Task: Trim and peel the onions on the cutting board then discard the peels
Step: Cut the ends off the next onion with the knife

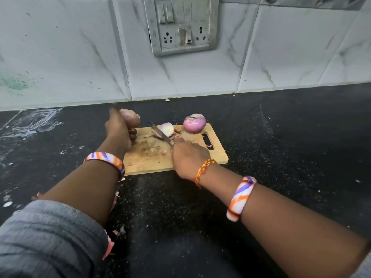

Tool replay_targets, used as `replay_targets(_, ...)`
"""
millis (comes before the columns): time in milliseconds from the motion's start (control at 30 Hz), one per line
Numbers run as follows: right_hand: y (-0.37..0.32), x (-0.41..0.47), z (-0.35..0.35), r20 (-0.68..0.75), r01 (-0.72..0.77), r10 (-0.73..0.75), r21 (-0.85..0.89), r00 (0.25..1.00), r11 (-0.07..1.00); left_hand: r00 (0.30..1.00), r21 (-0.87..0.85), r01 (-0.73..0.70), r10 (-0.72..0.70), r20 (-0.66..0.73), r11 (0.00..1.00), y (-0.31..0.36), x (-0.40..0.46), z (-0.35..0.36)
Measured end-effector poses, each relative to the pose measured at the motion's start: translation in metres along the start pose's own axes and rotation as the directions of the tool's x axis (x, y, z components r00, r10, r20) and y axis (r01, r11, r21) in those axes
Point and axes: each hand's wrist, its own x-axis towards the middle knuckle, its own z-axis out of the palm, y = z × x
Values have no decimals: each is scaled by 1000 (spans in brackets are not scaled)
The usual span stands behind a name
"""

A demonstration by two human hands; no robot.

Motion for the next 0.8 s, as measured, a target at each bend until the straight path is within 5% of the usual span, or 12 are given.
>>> replay_targets(133,29,-10,-17,-204,40,-54,-72,978,997,995,-60,19,-13,101,998,-9,-15,3)
replay_targets(367,75,-18,-29,-268,10,-51,-151,962,989,991,-196,-106,121,64,975,2,-25,6)
replay_targets(800,54,-26,-16,-81,23,-32,-106,996,994,965,-138,-203,223,142,969,-2,-23,5)
